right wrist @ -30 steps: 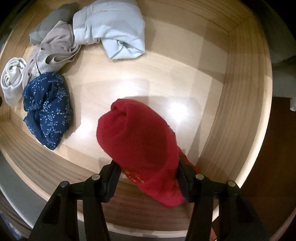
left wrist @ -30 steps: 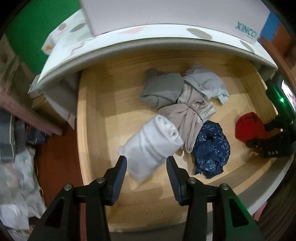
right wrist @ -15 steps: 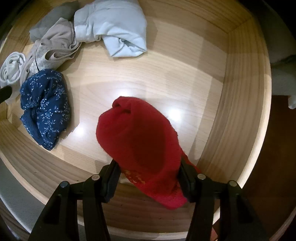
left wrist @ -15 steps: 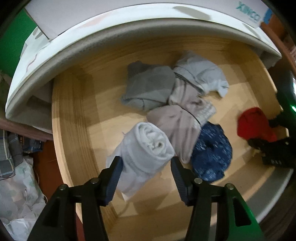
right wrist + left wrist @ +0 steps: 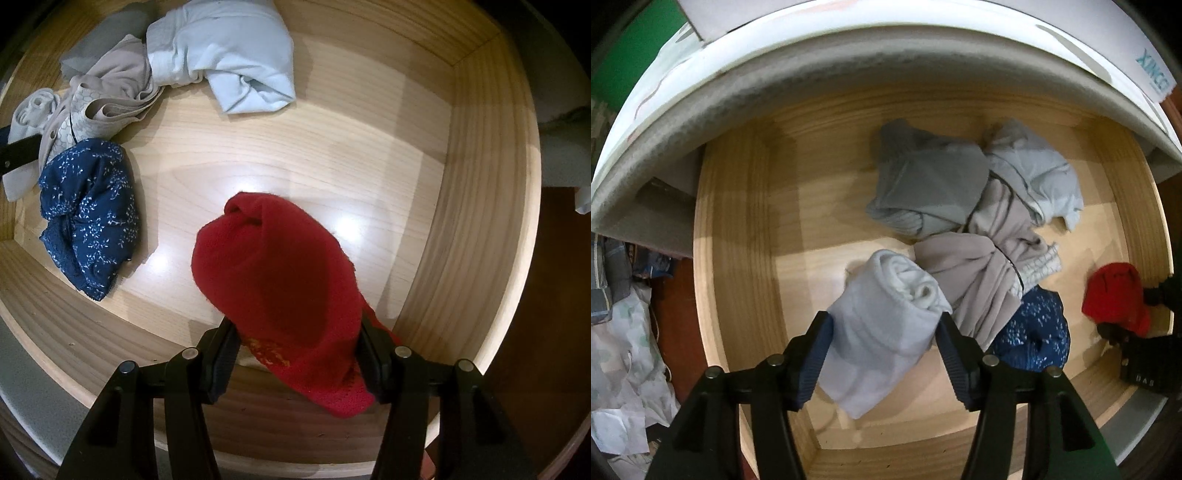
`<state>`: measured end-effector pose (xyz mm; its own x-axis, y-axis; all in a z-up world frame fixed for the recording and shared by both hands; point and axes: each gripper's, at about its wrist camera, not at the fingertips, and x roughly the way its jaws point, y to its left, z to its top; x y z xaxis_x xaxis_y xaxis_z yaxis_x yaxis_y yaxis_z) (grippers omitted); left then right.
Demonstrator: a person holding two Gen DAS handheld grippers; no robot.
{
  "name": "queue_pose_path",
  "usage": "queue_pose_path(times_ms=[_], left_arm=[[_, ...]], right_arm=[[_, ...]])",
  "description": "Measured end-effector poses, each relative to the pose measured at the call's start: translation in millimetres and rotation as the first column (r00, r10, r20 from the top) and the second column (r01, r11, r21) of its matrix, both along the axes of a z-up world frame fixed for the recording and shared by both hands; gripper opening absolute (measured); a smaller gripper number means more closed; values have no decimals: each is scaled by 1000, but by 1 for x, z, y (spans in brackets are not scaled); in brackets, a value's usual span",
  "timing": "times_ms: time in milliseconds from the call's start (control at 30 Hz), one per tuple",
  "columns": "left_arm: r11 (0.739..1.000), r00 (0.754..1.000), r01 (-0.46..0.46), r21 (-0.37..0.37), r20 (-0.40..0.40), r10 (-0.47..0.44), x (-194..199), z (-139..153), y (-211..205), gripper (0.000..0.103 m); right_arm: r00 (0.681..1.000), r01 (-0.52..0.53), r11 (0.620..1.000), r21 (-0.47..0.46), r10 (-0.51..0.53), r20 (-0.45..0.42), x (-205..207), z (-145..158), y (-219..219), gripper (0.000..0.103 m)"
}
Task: Take underwear out of drawer
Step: 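Grasp the white rolled sock with the left gripper while the right gripper holds the red sock, then carry the white sock into the white box and open the left gripper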
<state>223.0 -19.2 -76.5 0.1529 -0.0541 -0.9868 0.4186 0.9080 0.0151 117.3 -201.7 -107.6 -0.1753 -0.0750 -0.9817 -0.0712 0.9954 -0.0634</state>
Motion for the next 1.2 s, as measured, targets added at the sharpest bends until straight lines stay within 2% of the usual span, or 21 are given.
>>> queue_pose_path(times_ms=[233, 400, 567, 867, 1200], left_arm=[[997, 997, -77, -23, -26, 76, 9, -4, 8, 59], [997, 997, -81, 12, -4, 81, 12, -5, 7, 44], [992, 992, -123, 4, -1, 123, 9, -2, 9, 36], [981, 981, -192, -19, -15, 192, -13, 6, 33, 35], [978, 980, -199, -66, -4, 199, -25, 25, 38, 35]], right_arm=[[1000, -6, 1000, -3, 6, -4, -2, -1, 0, 56], [1000, -8, 1000, -2, 8, -4, -1, -3, 1, 56], [1000, -8, 1000, -2, 8, -4, -2, -3, 1, 56], [1000, -6, 1000, -7, 6, -6, -1, -2, 1, 57], [1000, 3, 1000, -20, -3, 11, -8, 0, 9, 56]])
